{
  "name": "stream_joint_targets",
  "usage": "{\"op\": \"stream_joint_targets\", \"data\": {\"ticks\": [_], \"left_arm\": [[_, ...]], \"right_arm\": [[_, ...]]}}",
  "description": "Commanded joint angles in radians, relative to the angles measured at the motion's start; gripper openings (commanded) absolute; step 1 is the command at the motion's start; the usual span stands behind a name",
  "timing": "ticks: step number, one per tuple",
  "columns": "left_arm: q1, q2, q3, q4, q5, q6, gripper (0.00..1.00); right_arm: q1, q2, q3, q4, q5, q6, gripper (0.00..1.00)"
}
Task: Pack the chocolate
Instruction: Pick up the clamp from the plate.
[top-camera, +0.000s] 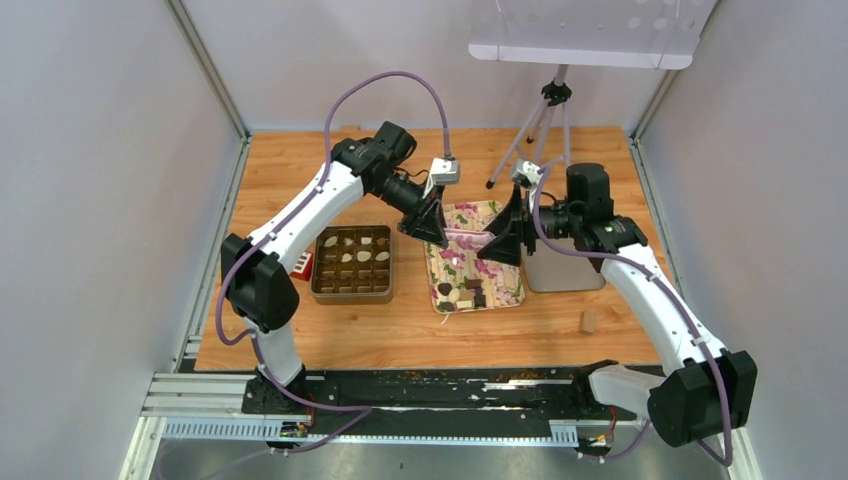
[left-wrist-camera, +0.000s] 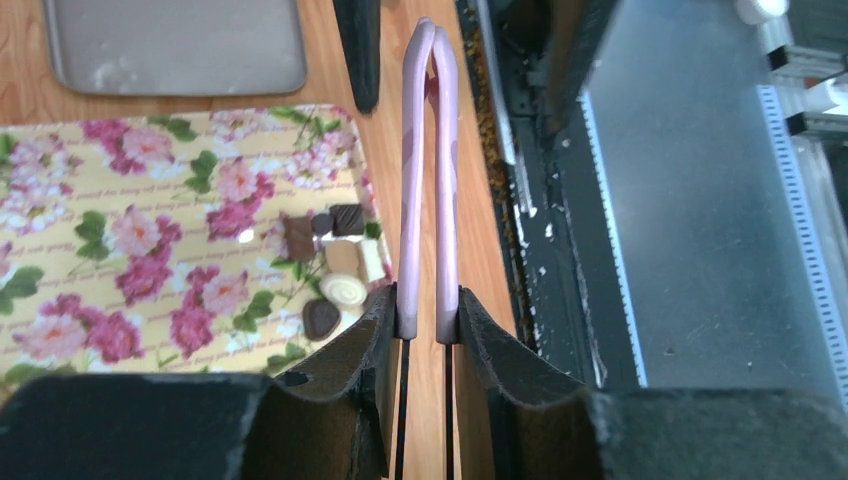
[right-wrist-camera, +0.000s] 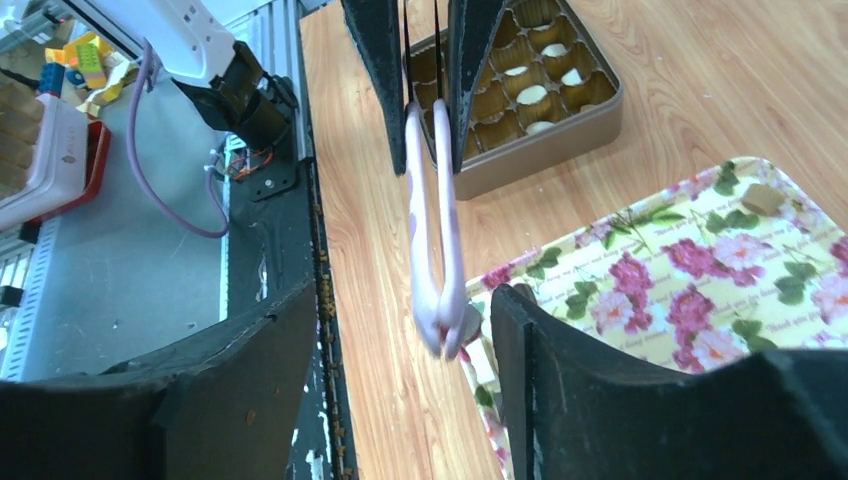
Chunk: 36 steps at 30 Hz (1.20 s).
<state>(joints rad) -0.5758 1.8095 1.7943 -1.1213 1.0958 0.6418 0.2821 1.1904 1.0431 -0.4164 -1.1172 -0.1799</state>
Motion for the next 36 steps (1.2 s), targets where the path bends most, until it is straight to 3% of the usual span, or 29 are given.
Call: {"op": "stream_joint_targets", "data": {"ticks": [1, 6, 13, 19, 27, 36], "left_arm": [[0.003, -0.029, 0.011, -0.011, -0.127, 0.001, 0.27], [-0.009, -0.098, -0.081, 0.029, -0.347, -0.003, 0.41], [-0.102, -0.105, -0.156, 0.099, -0.617, -0.083, 0.44], [-0.164, -0.048, -0.184, 0.135, -0.736, -0.192, 0.44], [-0.260, -0.026, -0.291, 0.162, -0.824, -0.149, 0.48], [-0.297, -0.010, -0.329, 0.213, -0.893, -0.183, 0.49]], "right_arm": [[-0.073, -0.048, 0.064, -0.216, -0.003, -0.148, 0.69], [-0.242, -0.059, 0.095, -0.406, -0.017, -0.241, 0.74], [-0.362, -0.099, 0.063, -0.363, -0.002, -0.191, 0.74], [-0.366, -0.116, 0.048, -0.360, 0.014, -0.187, 0.74], [-0.366, -0.132, 0.024, -0.354, 0.014, -0.186, 0.74], [-0.366, -0.140, -0.004, -0.326, -0.006, -0.156, 0.74]]}}
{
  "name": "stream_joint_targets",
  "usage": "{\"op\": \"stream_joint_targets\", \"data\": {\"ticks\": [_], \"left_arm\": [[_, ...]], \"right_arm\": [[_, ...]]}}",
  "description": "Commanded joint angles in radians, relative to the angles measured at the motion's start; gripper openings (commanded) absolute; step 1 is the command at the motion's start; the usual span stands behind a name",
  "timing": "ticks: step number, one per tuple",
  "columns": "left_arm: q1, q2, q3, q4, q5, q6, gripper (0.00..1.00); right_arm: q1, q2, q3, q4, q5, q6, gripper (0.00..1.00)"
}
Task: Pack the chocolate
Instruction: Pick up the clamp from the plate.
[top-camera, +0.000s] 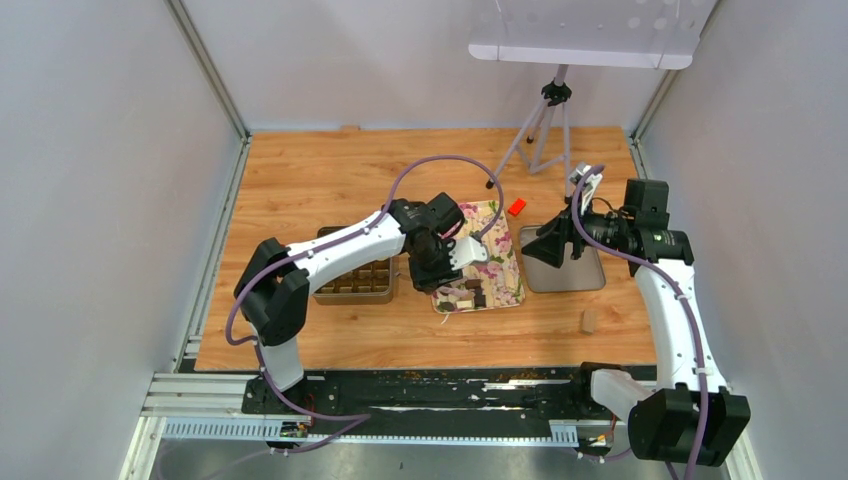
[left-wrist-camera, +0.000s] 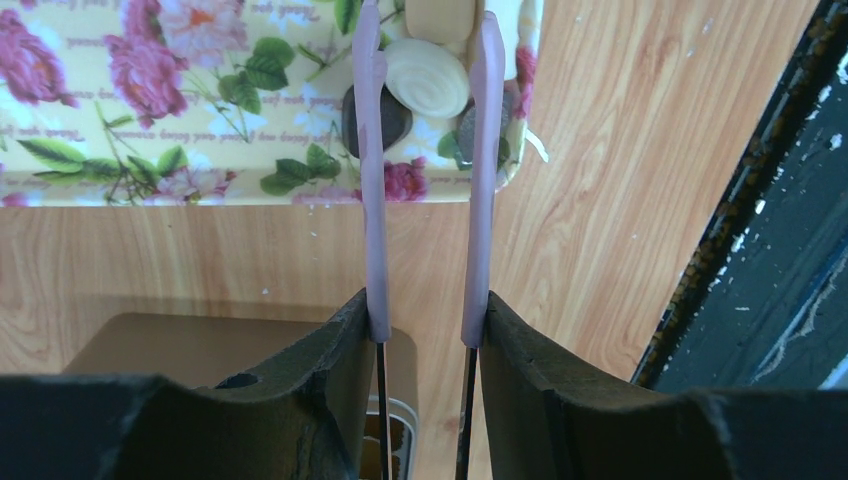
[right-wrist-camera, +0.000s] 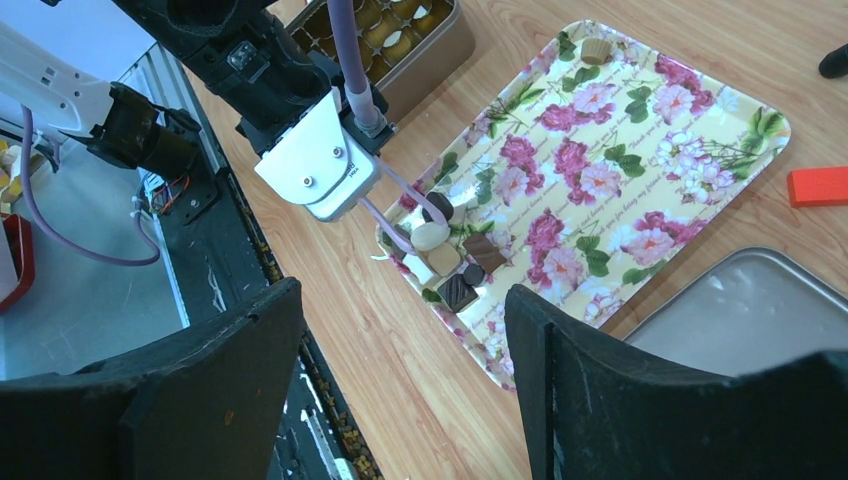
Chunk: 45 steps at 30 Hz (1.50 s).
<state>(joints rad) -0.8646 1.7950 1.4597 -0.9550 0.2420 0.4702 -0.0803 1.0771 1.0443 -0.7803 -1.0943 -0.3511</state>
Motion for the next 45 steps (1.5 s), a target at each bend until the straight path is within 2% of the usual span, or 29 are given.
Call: {"op": "stream_joint_targets", "data": {"ticks": [1, 7, 17, 30, 34, 42, 45], "left_arm": [[-0.009, 0.007, 0.008, 0.044, -0.041, -0.007, 0.49], [-0.010, 0.014, 0.000, 0.023, -0.070, 0.021, 0.50], [-0.013, 0.035, -0.001, -0.032, -0.040, 0.030, 0.49], [-0.011, 0.023, -0.012, -0.051, -0.036, 0.057, 0.41], [-0.011, 0.036, 0.010, -0.093, -0.047, 0.104, 0.43], [-0.012, 0.075, 0.064, -0.158, -0.060, 0.135, 0.46], [-0.013, 0.083, 0.070, -0.137, -0.071, 0.122, 0.47]], "right_arm": [[-0.004, -0.028, -0.006, 0.038, -0.029, 0.014, 0.73], [-0.005, -0.034, -0.010, 0.042, -0.029, 0.014, 0.73], [-0.005, -0.033, -0.012, 0.025, -0.038, 0.001, 0.73], [-0.004, -0.055, -0.034, 0.015, -0.021, -0.042, 0.73], [-0.004, -0.077, -0.052, -0.015, -0.011, -0.131, 0.72], [-0.004, -0.089, -0.075, -0.027, -0.016, -0.150, 0.72], [-0.004, -0.091, -0.078, -0.031, -0.019, -0.157, 0.72]]}}
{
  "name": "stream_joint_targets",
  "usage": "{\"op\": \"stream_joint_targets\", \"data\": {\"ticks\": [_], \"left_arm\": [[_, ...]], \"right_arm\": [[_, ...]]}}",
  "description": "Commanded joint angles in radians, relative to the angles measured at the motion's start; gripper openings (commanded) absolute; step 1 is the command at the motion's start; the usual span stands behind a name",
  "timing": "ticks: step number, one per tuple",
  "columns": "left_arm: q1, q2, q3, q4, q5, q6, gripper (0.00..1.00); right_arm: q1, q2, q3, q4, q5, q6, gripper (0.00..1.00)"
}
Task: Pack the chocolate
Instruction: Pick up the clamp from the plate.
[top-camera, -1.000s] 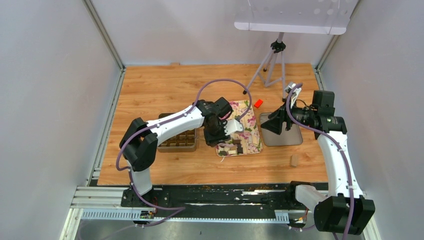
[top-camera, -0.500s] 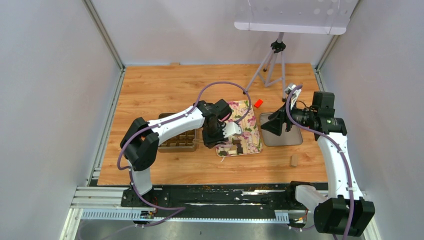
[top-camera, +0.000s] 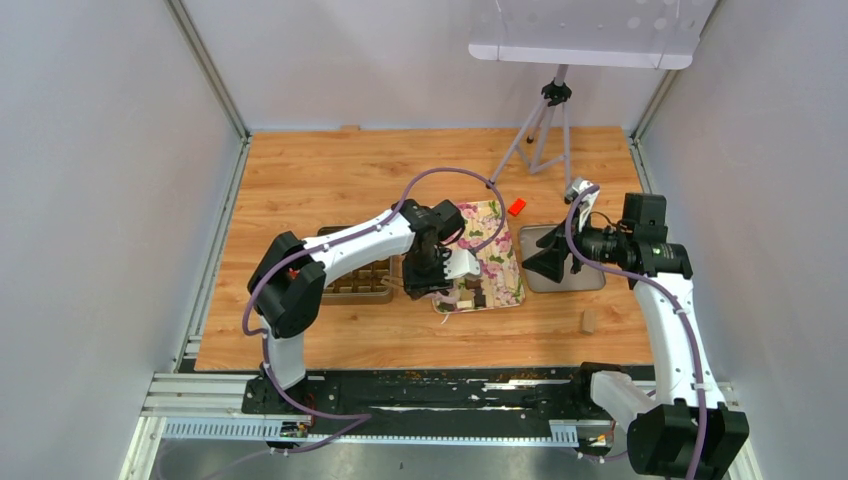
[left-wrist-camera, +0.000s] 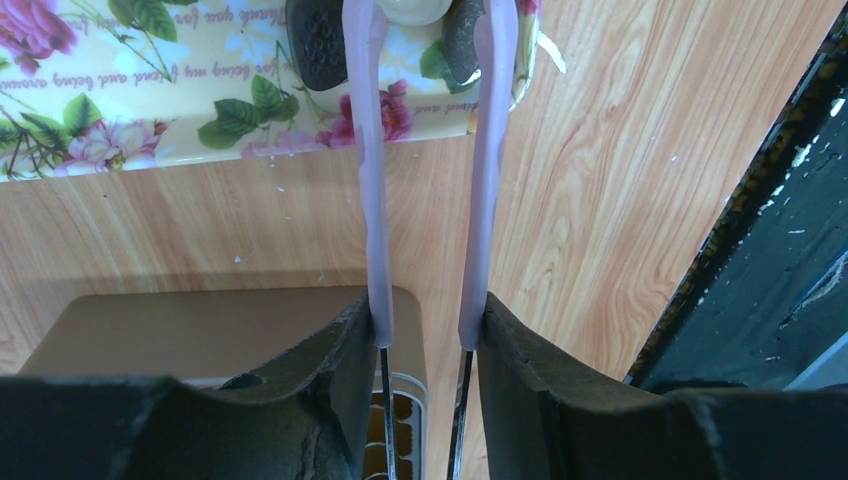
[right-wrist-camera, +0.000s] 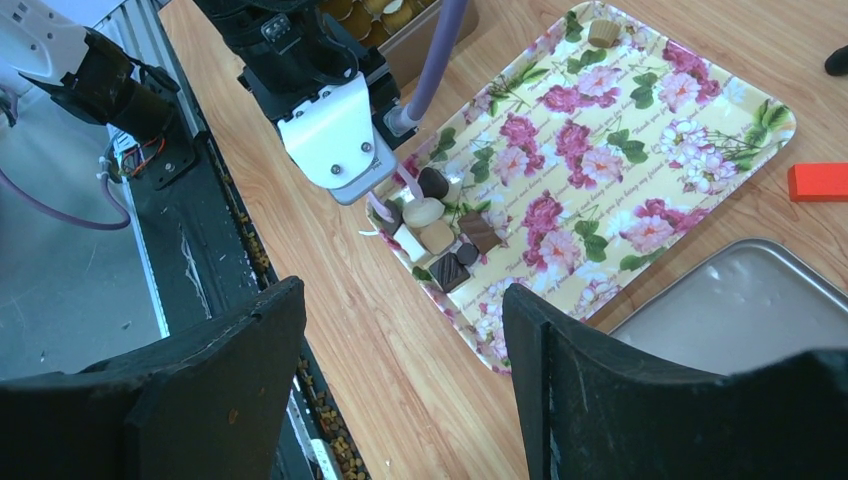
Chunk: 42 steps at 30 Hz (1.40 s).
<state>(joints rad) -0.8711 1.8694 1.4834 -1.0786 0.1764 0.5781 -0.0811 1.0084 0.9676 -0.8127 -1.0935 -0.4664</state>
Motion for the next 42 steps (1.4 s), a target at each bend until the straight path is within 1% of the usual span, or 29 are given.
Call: {"op": "stream_joint_targets", "data": {"ticks": [1, 6, 11, 18, 19, 20, 21, 22, 23, 27, 30, 33, 34, 36, 39, 41, 42], "left_arm": [[-0.006, 0.015, 0.051, -0.004, -0.010, 0.006, 0.48], [-0.012, 0.059, 0.078, 0.007, -0.036, -0.014, 0.50], [-0.023, 0.076, 0.068, 0.012, -0.031, -0.001, 0.50], [-0.028, 0.083, 0.057, -0.028, -0.043, 0.034, 0.51], [-0.028, 0.083, 0.058, -0.037, -0.046, 0.038, 0.50], [-0.028, 0.083, 0.060, -0.045, -0.047, 0.044, 0.46], [-0.028, 0.083, 0.062, -0.052, -0.047, 0.048, 0.38], [-0.027, 0.082, 0.064, -0.057, -0.043, 0.046, 0.33], [-0.026, 0.081, 0.064, -0.059, -0.038, 0.042, 0.31], [-0.019, 0.064, 0.062, -0.051, -0.004, 0.017, 0.31], [0.021, 0.045, 0.066, -0.038, 0.072, -0.018, 0.34], [0.079, 0.025, 0.093, -0.018, 0.174, -0.081, 0.33], [0.102, 0.011, 0.104, -0.002, 0.218, -0.108, 0.32], [0.147, -0.031, 0.115, 0.057, 0.326, -0.165, 0.31], [0.206, -0.122, 0.097, 0.219, 0.480, -0.263, 0.30], [0.260, -0.217, 0.025, 0.444, 0.620, -0.416, 0.29], [0.290, -0.255, -0.033, 0.629, 0.689, -0.533, 0.29]], "right_arm": [[-0.002, -0.022, -0.001, 0.000, -0.021, -0.043, 0.72], [-0.003, -0.010, 0.002, -0.006, -0.033, -0.056, 0.72], [-0.003, 0.002, 0.003, -0.004, -0.043, -0.062, 0.72], [-0.003, 0.002, 0.001, 0.001, -0.049, -0.062, 0.72], [-0.003, 0.001, 0.000, 0.003, -0.050, -0.061, 0.72], [-0.003, 0.002, -0.001, 0.003, -0.051, -0.060, 0.72], [-0.003, 0.002, -0.001, 0.004, -0.051, -0.061, 0.71], [-0.003, 0.001, -0.003, 0.008, -0.051, -0.059, 0.72], [-0.003, 0.001, -0.008, 0.012, -0.052, -0.055, 0.72], [-0.003, -0.010, -0.025, 0.018, -0.052, -0.065, 0.71], [0.003, -0.033, -0.036, -0.015, -0.039, -0.154, 0.68], [0.027, -0.085, -0.083, 0.047, 0.032, -0.153, 0.65], [0.039, -0.102, -0.106, 0.094, 0.068, -0.119, 0.64], [0.052, -0.137, -0.155, 0.212, 0.113, 0.002, 0.63], [0.076, -0.161, -0.211, 0.420, 0.140, 0.218, 0.64], [0.150, -0.135, -0.203, 0.530, 0.162, 0.320, 0.66], [0.182, -0.108, -0.181, 0.562, 0.174, 0.360, 0.68]]}}
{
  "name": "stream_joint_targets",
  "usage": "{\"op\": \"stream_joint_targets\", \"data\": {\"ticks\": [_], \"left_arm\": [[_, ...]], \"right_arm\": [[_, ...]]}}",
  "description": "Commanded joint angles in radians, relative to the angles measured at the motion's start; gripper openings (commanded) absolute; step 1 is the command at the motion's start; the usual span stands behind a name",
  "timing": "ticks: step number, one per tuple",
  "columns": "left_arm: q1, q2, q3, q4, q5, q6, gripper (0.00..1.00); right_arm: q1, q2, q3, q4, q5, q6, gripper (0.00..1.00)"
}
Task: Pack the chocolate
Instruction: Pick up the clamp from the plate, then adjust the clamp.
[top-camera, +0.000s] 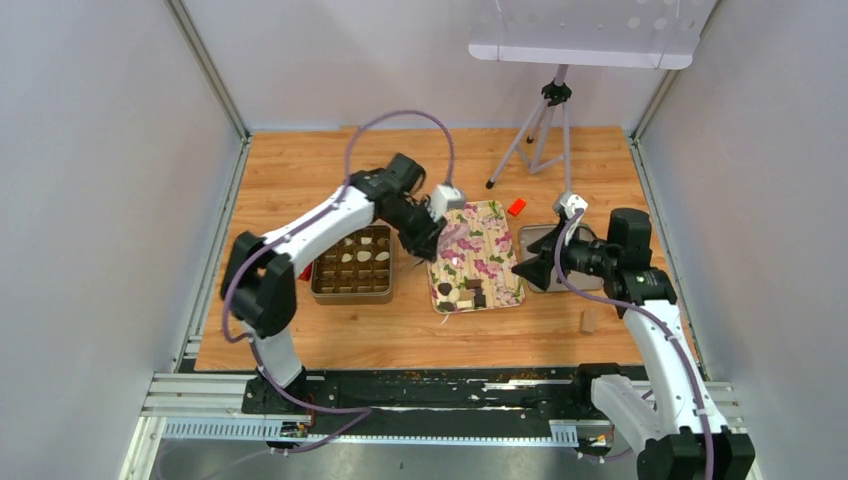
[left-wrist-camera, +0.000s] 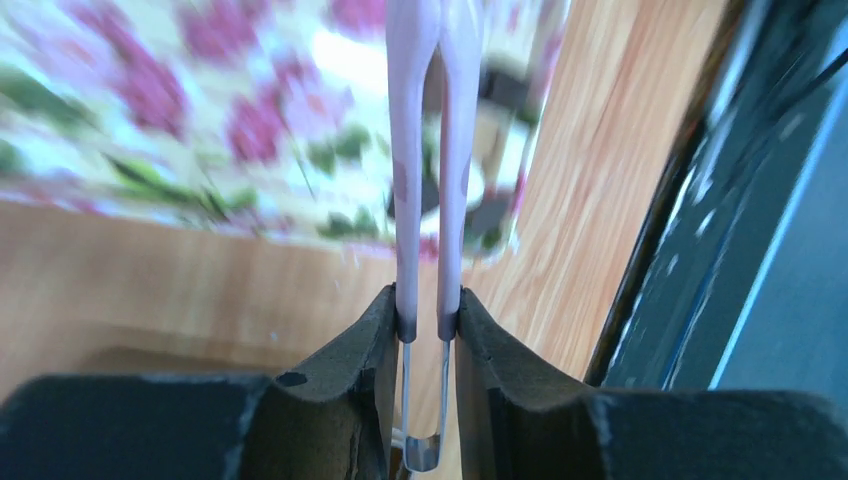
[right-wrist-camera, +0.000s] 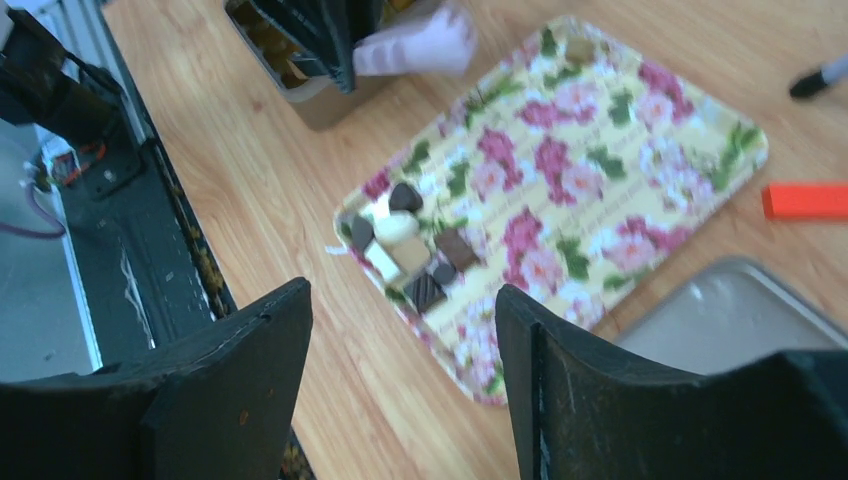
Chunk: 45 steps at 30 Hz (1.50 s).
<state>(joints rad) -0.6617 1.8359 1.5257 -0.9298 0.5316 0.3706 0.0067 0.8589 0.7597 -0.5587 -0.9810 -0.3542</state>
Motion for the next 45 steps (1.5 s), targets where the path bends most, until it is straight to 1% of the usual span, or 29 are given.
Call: {"op": "stream_joint_targets", "data": {"ticks": [1, 3, 4, 5, 7, 9, 10, 13, 16, 20, 22, 24, 26, 28, 29, 31, 32, 35, 36, 38, 39, 40, 41, 43, 44, 45], "left_arm": [[0.107, -0.260, -0.137, 0.704, 0.384, -0.489, 0.29], [0.144, -0.301, -0.251, 1.168, 0.396, -0.813, 0.29], [0.153, -0.293, -0.242, 1.278, 0.392, -0.898, 0.30], [0.154, -0.277, -0.206, 1.292, 0.403, -0.926, 0.30], [0.160, -0.243, -0.168, 1.398, 0.434, -1.038, 0.31], [0.163, -0.220, -0.141, 1.473, 0.453, -1.107, 0.31], [0.163, -0.210, -0.129, 1.524, 0.465, -1.148, 0.31], [0.163, -0.192, -0.115, 1.604, 0.495, -1.220, 0.31], [0.163, -0.192, -0.111, 1.642, 0.524, -1.254, 0.31], [0.163, -0.193, -0.107, 1.658, 0.533, -1.271, 0.30], [0.164, -0.192, -0.106, 1.664, 0.535, -1.275, 0.30], [0.165, -0.189, -0.105, 1.673, 0.540, -1.281, 0.30], [0.165, -0.185, -0.102, 1.676, 0.542, -1.283, 0.32], [0.166, -0.180, -0.099, 1.674, 0.544, -1.284, 0.35], [0.165, -0.177, -0.094, 1.668, 0.545, -1.280, 0.36], [0.165, -0.175, -0.088, 1.632, 0.546, -1.257, 0.42], [0.165, -0.175, -0.083, 1.594, 0.545, -1.232, 0.47], [0.180, -0.183, -0.074, 1.444, 0.522, -1.148, 0.67], [0.189, -0.189, -0.071, 1.392, 0.523, -1.113, 0.71], [0.212, -0.218, -0.072, 1.280, 0.547, -0.991, 0.77], [0.227, -0.243, -0.071, 1.190, 0.563, -0.903, 0.94], [0.239, -0.271, -0.062, 1.069, 0.572, -0.777, 0.99], [0.251, -0.298, -0.039, 0.866, 0.570, -0.605, 1.00], [0.255, -0.339, 0.034, 0.457, 0.502, -0.189, 1.00], [0.254, -0.355, 0.059, 0.316, 0.475, -0.037, 1.00], [0.252, -0.371, 0.077, 0.228, 0.444, 0.059, 1.00]], "right_arm": [[0.127, 0.075, 0.057, 0.333, 0.067, 0.275, 0.69], [0.175, 0.145, 0.119, 0.394, 0.071, 0.346, 0.74], [0.191, 0.182, 0.148, 0.432, 0.072, 0.407, 0.78], [0.203, 0.217, 0.176, 0.462, 0.075, 0.445, 0.83], [0.223, 0.283, 0.244, 0.514, 0.078, 0.508, 0.86], [0.242, 0.338, 0.296, 0.584, 0.070, 0.567, 0.89], [0.252, 0.364, 0.323, 0.616, 0.065, 0.587, 0.89], [0.294, 0.422, 0.383, 0.690, 0.048, 0.619, 0.88], [0.334, 0.463, 0.404, 0.762, 0.041, 0.635, 0.87], [0.375, 0.492, 0.392, 0.816, 0.027, 0.662, 0.85], [0.399, 0.497, 0.388, 0.824, 0.015, 0.667, 0.81], [0.410, 0.496, 0.385, 0.823, 0.019, 0.659, 0.75], [0.411, 0.493, 0.384, 0.824, 0.049, 0.658, 0.62], [0.409, 0.486, 0.393, 0.804, 0.117, 0.650, 0.46], [0.409, 0.481, 0.397, 0.802, 0.145, 0.645, 0.40], [0.406, 0.482, 0.413, 0.801, 0.130, 0.622, 0.27], [0.404, 0.480, 0.419, 0.792, 0.111, 0.603, 0.24], [0.395, 0.459, 0.423, 0.704, 0.072, 0.518, 0.20], [0.389, 0.447, 0.421, 0.653, 0.068, 0.479, 0.20], [0.372, 0.416, 0.402, 0.532, 0.062, 0.391, 0.20], [0.360, 0.398, 0.393, 0.471, 0.060, 0.346, 0.19], [0.347, 0.380, 0.384, 0.406, 0.055, 0.288, 0.19], [0.337, 0.366, 0.380, 0.324, 0.055, 0.217, 0.20], [0.332, 0.347, 0.388, 0.110, 0.085, 0.010, 0.19], [0.332, 0.338, 0.388, 0.009, 0.105, -0.093, 0.19], [0.333, 0.327, 0.382, -0.078, 0.126, -0.196, 0.19]]}}
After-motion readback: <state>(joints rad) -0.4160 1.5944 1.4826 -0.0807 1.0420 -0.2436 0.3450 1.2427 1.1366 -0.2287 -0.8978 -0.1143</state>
